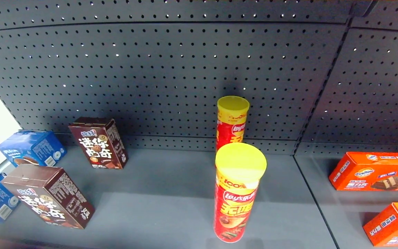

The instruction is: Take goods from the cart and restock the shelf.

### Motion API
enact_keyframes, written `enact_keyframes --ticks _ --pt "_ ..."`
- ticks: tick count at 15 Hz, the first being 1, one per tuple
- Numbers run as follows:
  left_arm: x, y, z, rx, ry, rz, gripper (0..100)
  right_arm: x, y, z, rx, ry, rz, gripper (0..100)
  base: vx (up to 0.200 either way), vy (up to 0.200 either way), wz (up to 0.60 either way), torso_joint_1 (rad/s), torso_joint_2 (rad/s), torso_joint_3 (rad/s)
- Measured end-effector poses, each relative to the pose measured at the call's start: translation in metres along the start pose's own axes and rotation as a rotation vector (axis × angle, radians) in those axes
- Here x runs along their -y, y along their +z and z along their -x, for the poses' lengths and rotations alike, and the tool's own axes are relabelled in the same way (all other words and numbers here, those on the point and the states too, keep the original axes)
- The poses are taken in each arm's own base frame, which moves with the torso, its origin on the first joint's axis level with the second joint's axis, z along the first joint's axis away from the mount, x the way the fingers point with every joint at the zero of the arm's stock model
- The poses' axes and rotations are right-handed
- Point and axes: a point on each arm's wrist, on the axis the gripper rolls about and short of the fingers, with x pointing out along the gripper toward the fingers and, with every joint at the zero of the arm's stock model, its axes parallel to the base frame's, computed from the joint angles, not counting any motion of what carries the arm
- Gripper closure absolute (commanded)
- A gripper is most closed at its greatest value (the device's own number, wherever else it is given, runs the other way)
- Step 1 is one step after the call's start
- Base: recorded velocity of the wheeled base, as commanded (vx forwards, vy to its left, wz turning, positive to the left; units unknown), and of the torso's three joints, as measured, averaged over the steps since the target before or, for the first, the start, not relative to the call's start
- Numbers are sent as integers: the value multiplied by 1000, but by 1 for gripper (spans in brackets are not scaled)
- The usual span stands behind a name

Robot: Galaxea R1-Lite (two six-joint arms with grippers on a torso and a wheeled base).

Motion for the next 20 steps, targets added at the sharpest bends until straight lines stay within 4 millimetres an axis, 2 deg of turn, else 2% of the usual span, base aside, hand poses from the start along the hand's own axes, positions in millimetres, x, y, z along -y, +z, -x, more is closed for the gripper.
enact_keyframes --ticks 20 --pt "0 0 0 -1 0 -2 0 0 0 0 1 0 0 0 0 0 0 0 0 0"
